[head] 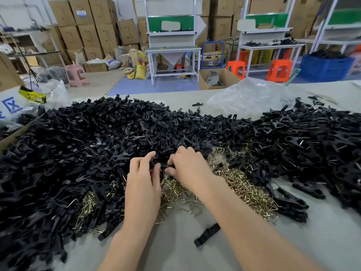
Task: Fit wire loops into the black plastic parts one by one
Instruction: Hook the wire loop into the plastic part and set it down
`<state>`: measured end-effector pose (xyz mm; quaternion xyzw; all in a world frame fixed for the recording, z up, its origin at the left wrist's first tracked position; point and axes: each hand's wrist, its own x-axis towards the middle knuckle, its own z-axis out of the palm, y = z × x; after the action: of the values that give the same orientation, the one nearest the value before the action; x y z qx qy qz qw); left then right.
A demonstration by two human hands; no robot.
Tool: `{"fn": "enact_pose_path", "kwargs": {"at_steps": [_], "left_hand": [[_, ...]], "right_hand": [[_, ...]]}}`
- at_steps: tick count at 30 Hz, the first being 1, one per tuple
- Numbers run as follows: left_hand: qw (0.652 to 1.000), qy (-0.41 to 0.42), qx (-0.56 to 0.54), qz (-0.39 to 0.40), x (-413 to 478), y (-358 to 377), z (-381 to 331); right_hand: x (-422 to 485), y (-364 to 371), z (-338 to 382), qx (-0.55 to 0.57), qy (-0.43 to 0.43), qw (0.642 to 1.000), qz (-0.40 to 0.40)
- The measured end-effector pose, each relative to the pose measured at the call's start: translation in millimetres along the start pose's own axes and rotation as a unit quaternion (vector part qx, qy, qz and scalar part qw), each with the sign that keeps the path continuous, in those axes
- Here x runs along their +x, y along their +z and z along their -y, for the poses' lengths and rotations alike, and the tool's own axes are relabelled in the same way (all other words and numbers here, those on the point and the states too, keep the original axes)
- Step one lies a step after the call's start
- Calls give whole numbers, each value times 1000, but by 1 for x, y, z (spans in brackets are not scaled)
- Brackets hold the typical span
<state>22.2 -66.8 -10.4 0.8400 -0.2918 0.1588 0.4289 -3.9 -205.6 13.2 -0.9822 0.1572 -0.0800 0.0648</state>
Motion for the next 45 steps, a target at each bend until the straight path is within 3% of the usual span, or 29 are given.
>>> {"fn": "enact_pose_path", "kwargs": {"at_steps": [4, 7, 10, 12, 20, 23, 30, 36, 42, 45], "left_hand": [[999, -1, -48, 20, 0, -4, -4], [997, -9, -65, 44, -4, -3, -6], [993, -38, -107, 39, -9, -2, -10], [991, -25, -124, 50, -11, -1, -14], [967, -49, -229, 99, -22, 8, -34], [944, -91, -282, 147, -22, 8, -37], [916, -85, -337, 199, -19, 9, -39], [919, -107, -328, 192, -21, 9, -41], [937, -61, -298, 172, -22, 7, -44], [924, -77, -341, 154, -18, 4, -45]], "right_hand": [[-7, -1, 2, -3, -18, 999, -42], [-22, -11, -7, 139, 0, 984, -115], [-44, -22, -24, 391, 54, 906, -149], [-62, -23, -35, 486, 79, 855, -161], [-89, -14, -53, 611, 85, 773, -148], [-89, -16, -50, 662, 62, 737, -121], [-88, -13, -43, 677, 63, 727, -97], [-90, -13, -41, 676, 72, 728, -85], [-92, -13, -38, 719, 80, 685, -85], [-92, -15, -37, 713, 69, 693, -78]]}}
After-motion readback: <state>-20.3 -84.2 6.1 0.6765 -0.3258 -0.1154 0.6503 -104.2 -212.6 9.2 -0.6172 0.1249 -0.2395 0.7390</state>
